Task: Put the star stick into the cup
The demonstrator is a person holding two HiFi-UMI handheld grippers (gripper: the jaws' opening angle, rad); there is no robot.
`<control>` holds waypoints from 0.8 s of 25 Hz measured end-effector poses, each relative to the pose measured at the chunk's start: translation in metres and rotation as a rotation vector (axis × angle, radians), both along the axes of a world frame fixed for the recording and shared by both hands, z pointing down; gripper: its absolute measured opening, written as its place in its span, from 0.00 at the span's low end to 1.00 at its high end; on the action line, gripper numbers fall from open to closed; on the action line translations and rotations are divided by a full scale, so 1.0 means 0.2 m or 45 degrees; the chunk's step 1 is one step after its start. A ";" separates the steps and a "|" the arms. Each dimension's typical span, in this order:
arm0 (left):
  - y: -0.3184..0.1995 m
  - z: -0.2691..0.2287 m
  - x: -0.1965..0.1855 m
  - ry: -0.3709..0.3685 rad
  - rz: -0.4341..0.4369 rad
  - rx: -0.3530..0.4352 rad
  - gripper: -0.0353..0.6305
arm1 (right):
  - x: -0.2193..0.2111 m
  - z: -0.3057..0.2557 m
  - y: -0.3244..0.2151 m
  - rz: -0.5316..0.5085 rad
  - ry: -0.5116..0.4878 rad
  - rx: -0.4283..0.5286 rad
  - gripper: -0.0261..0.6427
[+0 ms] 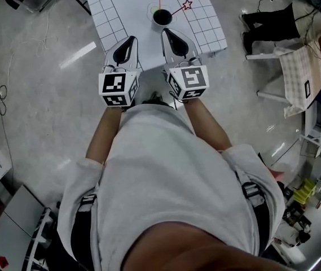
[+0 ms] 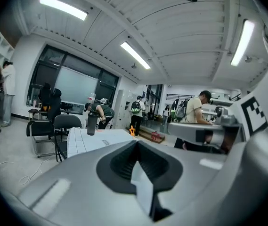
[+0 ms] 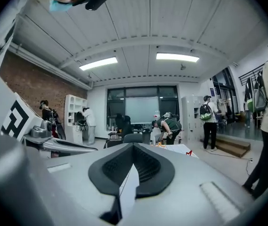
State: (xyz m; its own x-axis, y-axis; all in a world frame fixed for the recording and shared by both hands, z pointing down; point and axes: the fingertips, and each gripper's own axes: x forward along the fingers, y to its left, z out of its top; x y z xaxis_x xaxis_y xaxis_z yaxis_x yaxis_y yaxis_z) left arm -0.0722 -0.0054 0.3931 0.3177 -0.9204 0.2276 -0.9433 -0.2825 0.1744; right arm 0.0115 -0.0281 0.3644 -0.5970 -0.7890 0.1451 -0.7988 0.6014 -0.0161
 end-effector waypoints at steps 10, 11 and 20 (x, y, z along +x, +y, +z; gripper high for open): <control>0.22 -0.05 0.30 -0.051 -0.200 0.068 0.06 | 0.25 -0.05 0.22 -0.144 0.022 0.091 0.04; 0.25 -0.05 0.33 -0.058 -0.214 0.070 0.06 | 0.28 -0.04 0.24 -0.151 0.013 0.085 0.04; 0.38 -0.04 0.56 -0.123 -0.215 0.061 0.06 | 0.48 -0.03 0.37 -0.177 -0.056 0.063 0.04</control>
